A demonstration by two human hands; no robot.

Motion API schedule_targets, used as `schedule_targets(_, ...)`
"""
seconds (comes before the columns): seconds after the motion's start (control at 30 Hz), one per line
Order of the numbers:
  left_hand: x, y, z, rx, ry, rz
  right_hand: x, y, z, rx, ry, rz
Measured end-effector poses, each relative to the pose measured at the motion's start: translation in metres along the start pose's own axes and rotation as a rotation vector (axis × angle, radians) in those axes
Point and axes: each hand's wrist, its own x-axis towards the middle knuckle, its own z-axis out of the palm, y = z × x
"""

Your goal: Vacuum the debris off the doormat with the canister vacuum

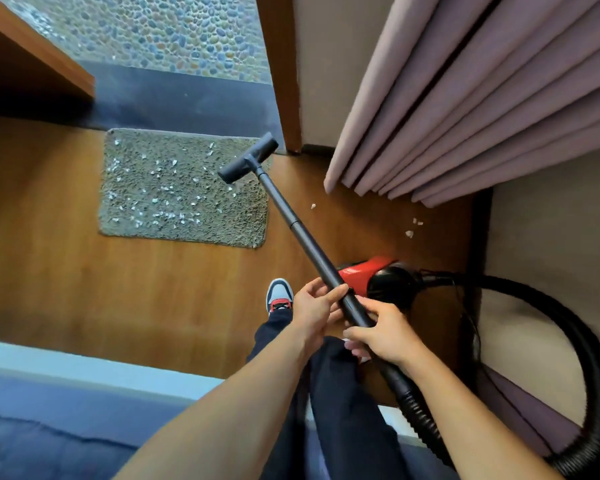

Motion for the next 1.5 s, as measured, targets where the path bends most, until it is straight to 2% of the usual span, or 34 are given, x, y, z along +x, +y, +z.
schedule_targets(0.2, 0.021, 0.005, -0.048, -0.070, -0.008, 0.073, 0.021, 0.011, 0.049, 0.018, -0.027, -0.088)
schedule_targets(0.43, 0.074, -0.003, -0.095, -0.332, 0.049, 0.146, 0.057, 0.059, 0.105, 0.078, -0.106, -0.138)
schedule_targets(0.6, 0.119, -0.031, -0.121, -0.422, 0.115, 0.236, 0.110, 0.074, 0.138, -0.089, -0.180, -0.204)
schedule_targets(0.77, 0.155, -0.075, -0.154, -0.333, 0.088, 0.259, 0.152, 0.102, 0.168, -0.213, -0.184, -0.312)
schedule_targets(0.93, 0.159, -0.118, -0.182, -0.307, 0.062, 0.327, 0.152, 0.168, 0.197, -0.046, -0.090, -0.392)
schedule_targets(1.1, 0.150, -0.155, -0.196, -0.270, 0.029, 0.376, 0.138, 0.216, 0.215, 0.014, 0.033, -0.425)
schedule_targets(1.3, 0.155, -0.161, -0.190, -0.159, 0.086, 0.350, 0.130, 0.220, 0.215, 0.197, 0.022, -0.336)
schedule_targets(1.4, 0.168, -0.166, -0.189, -0.093, 0.125, 0.330, 0.145, 0.233, 0.215, 0.199, 0.038, -0.296)
schedule_targets(1.5, 0.179, -0.170, -0.190, -0.036, 0.156, 0.337, 0.163, 0.245, 0.209, 0.292, -0.105, -0.307)
